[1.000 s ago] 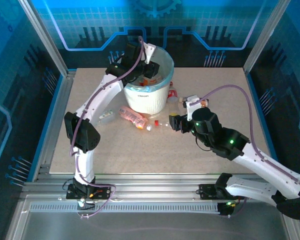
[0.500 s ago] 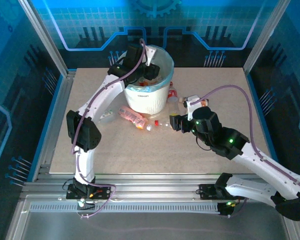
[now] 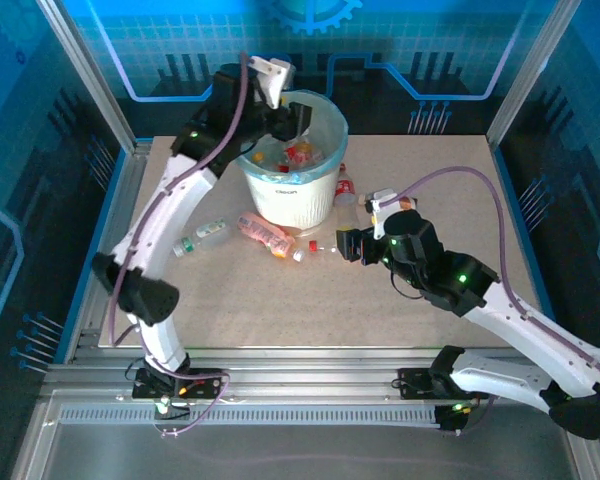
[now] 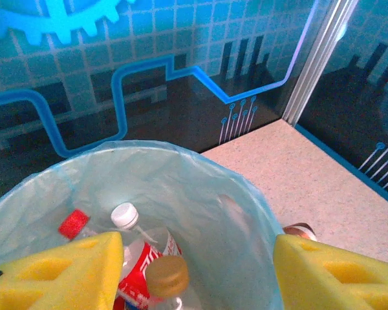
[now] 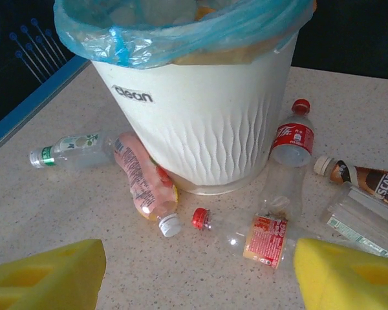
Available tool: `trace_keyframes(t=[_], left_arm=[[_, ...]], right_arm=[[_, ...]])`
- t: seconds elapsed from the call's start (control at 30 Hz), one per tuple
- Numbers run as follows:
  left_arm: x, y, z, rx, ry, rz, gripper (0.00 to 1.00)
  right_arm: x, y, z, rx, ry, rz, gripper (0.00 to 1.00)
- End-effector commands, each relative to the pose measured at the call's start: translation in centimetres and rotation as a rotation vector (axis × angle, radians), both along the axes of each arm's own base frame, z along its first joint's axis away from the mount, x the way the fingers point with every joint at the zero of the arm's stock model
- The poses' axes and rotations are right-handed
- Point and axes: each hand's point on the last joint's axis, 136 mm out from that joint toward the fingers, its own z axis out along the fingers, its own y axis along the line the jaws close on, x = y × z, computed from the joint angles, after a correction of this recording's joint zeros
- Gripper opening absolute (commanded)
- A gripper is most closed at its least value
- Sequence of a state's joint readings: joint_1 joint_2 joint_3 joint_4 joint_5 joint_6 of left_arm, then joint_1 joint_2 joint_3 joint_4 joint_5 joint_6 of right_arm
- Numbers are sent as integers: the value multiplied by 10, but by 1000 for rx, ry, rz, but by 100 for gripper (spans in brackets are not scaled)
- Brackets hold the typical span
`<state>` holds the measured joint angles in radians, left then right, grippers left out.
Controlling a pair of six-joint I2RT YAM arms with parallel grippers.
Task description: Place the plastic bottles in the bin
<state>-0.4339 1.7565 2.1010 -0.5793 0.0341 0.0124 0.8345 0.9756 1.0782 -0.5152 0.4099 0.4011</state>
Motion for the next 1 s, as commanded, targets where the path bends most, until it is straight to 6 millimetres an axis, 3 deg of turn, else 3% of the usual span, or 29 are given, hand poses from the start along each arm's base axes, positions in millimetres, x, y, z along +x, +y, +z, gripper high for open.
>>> trace_keyframes(t=[0.0,0.13,0.37,0.47,0.6,0.73,0.87,0.97], left_arm=[[-33,13,13,-34,0,-9,64],[-69,30,-3,-32,35,-5,64],[-128,73,-57,3,132,91,65],[-151,86,-89,-25,215,136,65],[-177,94,-125,-76,303,153,65],[-193,98,-146,-82,335,151,65],[-199,98,-150,-76,316,126,65],[-201,92,-151,-72,295,76,65]], right_arm=[[-2,4,3,-6,54,20,77],[-5,12,-3,-24,109,56,77],[-13,37,-23,6,194,133,72],[-12,51,-42,-102,196,198,73],[-6,58,-75,-405,124,403,75],[3,40,-108,-660,95,624,77],[26,16,-104,-672,-105,714,78],[37,0,-91,-587,-234,760,78]])
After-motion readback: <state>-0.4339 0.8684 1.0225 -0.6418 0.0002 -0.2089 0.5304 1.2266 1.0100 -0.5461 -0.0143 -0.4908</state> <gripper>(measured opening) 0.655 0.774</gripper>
